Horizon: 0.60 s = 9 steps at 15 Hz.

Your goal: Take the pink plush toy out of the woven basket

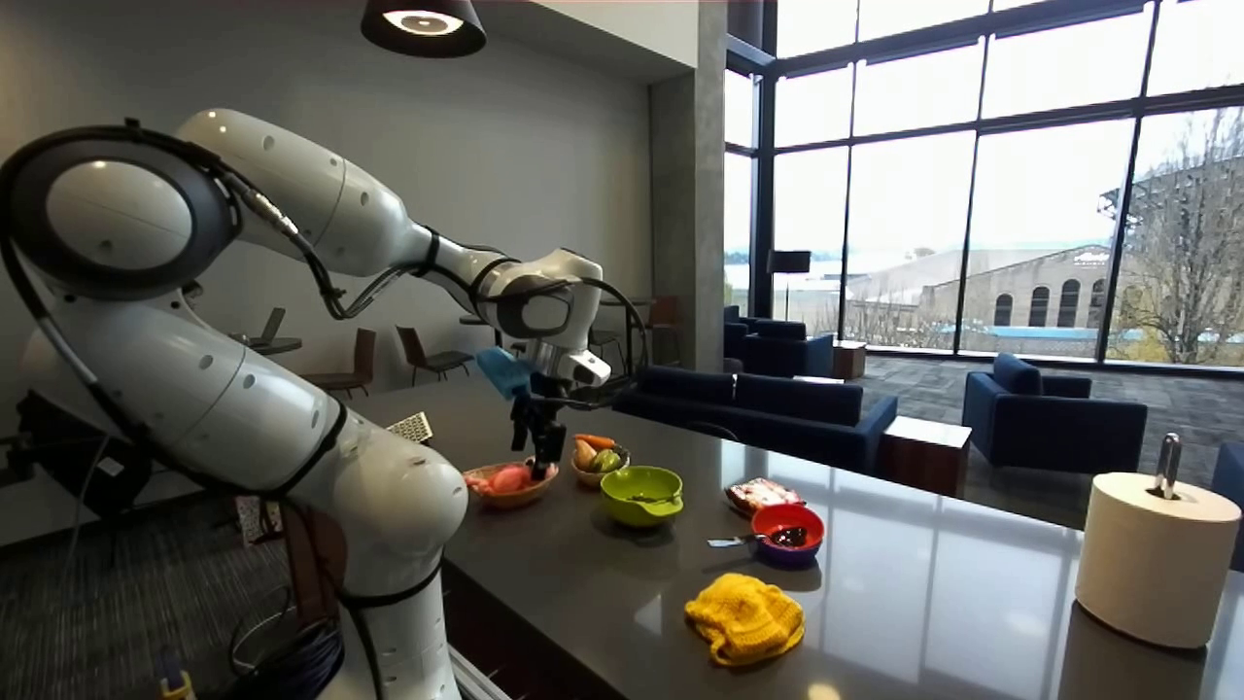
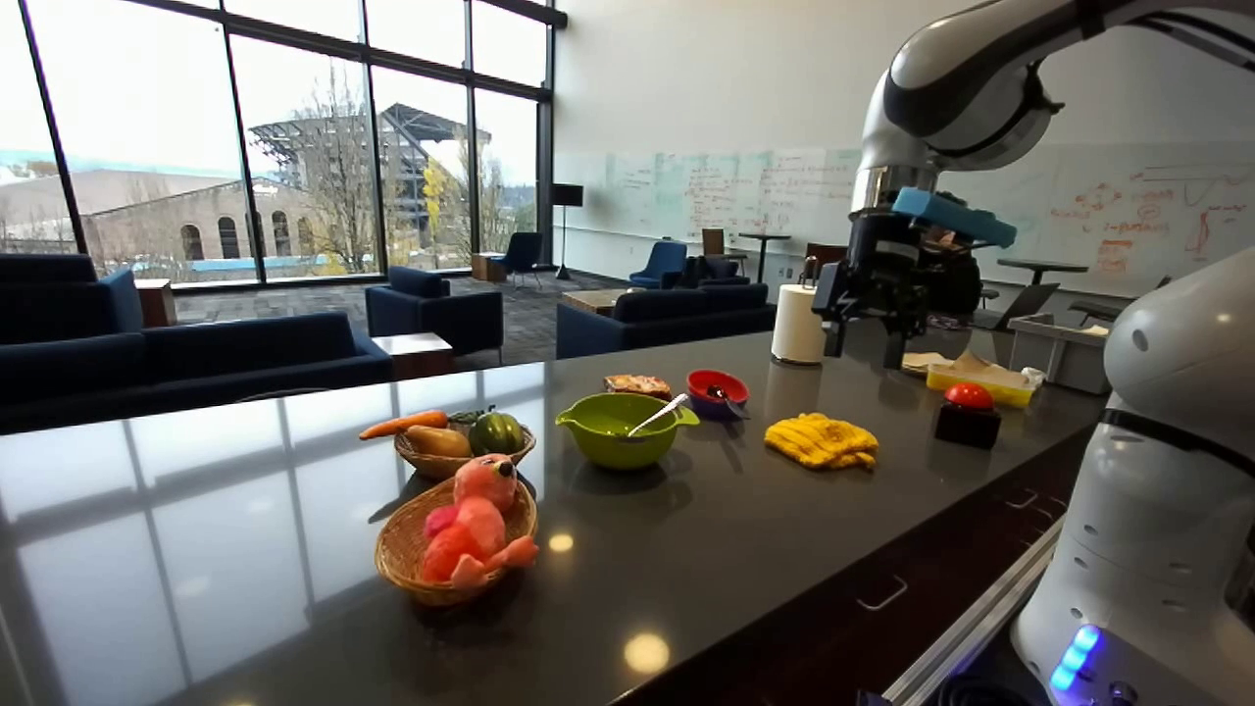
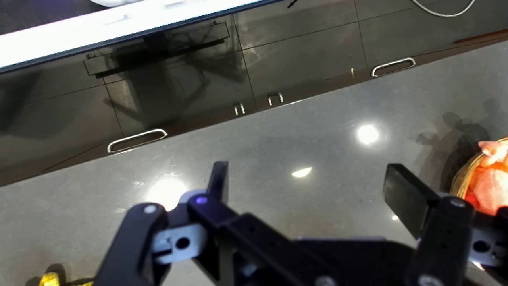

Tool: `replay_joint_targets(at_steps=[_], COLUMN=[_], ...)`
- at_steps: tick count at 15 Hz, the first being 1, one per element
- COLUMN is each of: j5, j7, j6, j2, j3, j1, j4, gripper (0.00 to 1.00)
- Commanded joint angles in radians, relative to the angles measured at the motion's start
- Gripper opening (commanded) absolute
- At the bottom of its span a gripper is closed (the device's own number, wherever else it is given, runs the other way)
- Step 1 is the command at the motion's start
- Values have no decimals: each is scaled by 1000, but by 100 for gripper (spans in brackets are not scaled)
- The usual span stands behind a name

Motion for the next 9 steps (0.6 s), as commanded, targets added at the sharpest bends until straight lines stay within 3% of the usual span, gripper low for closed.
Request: replay_joint_targets(at_steps=[1,9], j5=[8,13], j7=[-9,-7], j6=[-4,-1], j2=[1,8], j3=[13,14], j1=[-14,-11], j4=[2,4], gripper=[100,100])
